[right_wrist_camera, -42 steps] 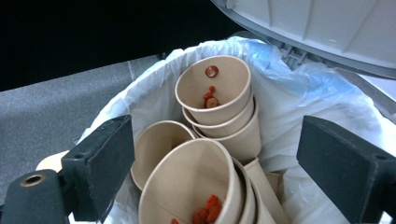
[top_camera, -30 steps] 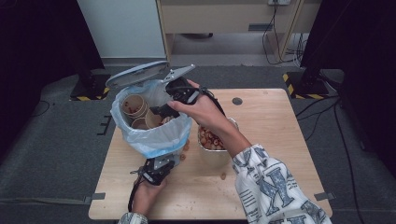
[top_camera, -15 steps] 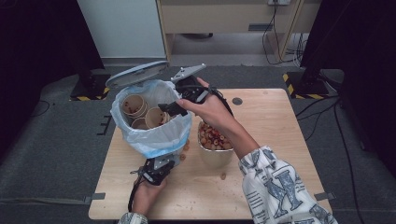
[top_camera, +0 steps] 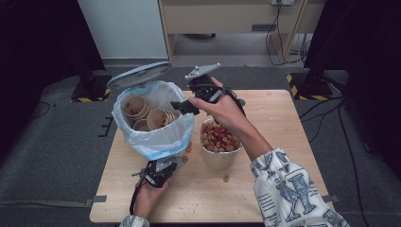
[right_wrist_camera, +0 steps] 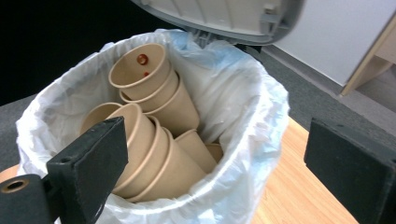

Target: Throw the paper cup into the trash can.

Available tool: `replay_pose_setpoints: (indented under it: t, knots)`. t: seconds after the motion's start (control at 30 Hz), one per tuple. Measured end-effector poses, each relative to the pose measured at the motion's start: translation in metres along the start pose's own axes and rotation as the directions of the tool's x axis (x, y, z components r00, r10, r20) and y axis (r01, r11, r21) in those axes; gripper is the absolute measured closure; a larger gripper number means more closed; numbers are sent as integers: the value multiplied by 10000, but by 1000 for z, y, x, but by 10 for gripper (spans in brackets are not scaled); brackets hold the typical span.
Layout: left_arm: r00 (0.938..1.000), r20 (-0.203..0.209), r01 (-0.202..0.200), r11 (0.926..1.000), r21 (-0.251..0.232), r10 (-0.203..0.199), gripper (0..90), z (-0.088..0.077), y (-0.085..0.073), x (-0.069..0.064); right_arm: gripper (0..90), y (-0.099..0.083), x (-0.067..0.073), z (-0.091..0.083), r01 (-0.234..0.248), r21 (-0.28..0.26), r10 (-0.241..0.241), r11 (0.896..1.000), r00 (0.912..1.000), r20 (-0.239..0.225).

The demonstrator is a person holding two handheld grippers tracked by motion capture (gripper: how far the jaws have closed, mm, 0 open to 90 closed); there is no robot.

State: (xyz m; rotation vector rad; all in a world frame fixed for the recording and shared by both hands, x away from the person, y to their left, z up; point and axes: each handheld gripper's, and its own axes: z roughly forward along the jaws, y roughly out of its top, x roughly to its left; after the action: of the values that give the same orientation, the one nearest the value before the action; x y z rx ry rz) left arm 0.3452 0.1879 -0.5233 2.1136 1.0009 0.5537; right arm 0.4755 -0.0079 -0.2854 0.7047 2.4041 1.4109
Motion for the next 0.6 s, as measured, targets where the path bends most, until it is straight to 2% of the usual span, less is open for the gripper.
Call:
replay_pose_setpoints:
  t: [0.23,0.6]
  knots:
    - [10000,12,-3,10000,4,3,900,0,0,0,77,-6,-10,-8,-298,-41,300,9995,9985,463]
    - [10000,-4,3,10000,3,-3,899,0,0,0,84,-17,-26,-23,-601,-114,608,9981,9949,807]
